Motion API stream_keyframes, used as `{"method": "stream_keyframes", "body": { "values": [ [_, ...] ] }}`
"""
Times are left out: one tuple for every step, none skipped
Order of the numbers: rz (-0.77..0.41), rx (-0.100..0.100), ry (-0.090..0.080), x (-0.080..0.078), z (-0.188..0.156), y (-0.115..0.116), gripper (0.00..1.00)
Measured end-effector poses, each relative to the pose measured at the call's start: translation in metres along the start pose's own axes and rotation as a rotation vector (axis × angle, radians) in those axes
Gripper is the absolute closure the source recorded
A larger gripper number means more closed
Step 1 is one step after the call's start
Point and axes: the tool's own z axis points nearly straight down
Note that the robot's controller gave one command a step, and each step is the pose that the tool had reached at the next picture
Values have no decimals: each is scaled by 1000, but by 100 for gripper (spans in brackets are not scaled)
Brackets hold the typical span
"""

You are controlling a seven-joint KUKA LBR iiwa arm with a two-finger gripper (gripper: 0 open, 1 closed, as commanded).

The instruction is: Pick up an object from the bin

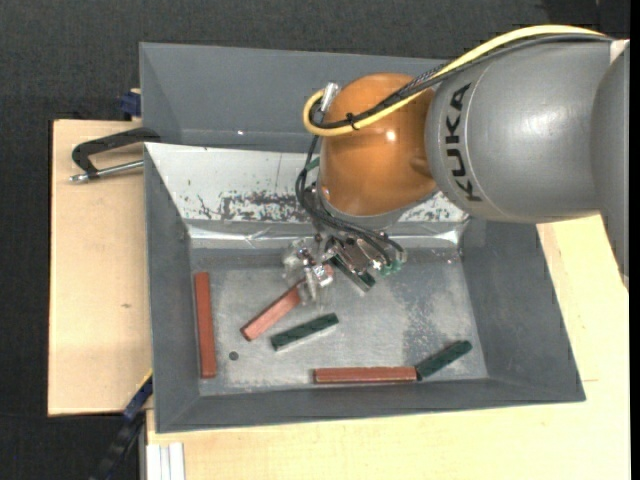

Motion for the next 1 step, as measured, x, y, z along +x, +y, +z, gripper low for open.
{"method": "stream_keyframes", "body": {
  "values": [
    [34,2,-9,5,-46,10,100]
  ]
}}
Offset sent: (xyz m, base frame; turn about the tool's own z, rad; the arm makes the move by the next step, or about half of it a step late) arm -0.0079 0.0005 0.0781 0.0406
